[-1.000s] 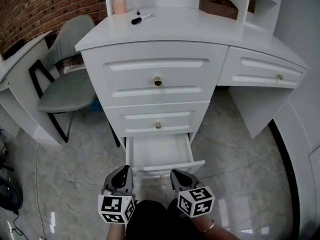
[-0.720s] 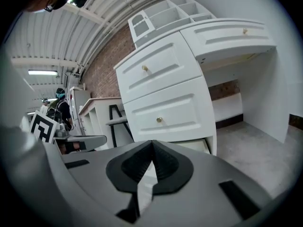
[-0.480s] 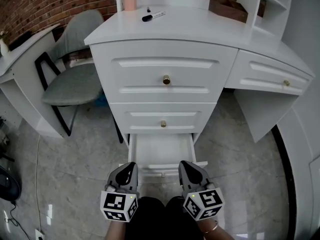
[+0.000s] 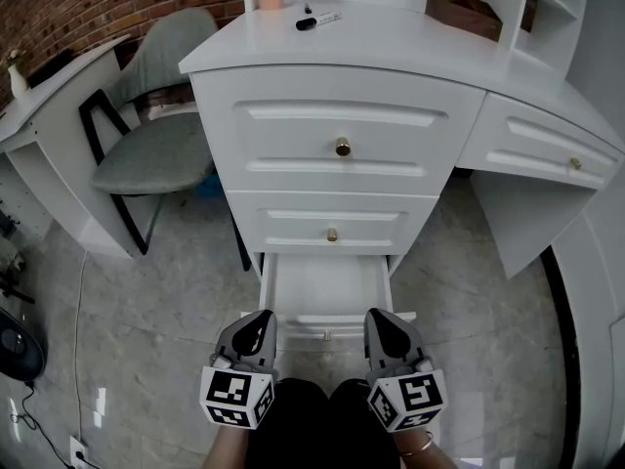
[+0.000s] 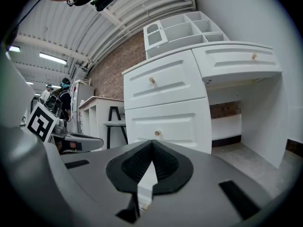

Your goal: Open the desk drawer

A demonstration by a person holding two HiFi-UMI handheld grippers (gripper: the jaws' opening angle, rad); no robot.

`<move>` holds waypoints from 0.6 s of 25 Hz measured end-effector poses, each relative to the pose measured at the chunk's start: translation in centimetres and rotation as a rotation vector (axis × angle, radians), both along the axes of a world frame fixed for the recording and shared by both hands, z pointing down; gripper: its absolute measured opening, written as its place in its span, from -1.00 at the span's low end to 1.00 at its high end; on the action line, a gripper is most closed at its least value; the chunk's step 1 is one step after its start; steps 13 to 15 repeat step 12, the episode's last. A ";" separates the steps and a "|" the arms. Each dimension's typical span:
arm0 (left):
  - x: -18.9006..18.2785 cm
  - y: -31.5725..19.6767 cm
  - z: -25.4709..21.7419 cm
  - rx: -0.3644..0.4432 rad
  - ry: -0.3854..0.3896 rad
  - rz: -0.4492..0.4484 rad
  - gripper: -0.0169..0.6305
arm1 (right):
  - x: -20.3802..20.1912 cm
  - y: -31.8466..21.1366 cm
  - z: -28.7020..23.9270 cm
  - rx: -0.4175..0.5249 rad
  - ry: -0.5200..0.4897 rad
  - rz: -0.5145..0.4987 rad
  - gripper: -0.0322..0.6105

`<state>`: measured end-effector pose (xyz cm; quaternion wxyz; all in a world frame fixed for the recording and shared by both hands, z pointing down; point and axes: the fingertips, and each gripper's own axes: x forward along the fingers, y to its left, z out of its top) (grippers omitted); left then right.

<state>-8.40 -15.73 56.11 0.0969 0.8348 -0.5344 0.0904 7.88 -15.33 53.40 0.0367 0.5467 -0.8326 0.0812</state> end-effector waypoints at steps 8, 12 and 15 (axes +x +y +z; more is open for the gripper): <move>-0.2 -0.2 -0.1 0.007 0.003 -0.002 -0.91 | 0.6 -0.2 0.2 0.009 0.010 0.010 -0.89; -0.2 -0.6 -0.2 0.013 0.004 -0.004 -0.91 | 0.9 -0.4 0.5 0.003 0.004 0.014 -0.89; -0.2 -0.6 -0.2 0.013 0.004 -0.004 -0.91 | 0.9 -0.4 0.5 0.003 0.004 0.014 -0.89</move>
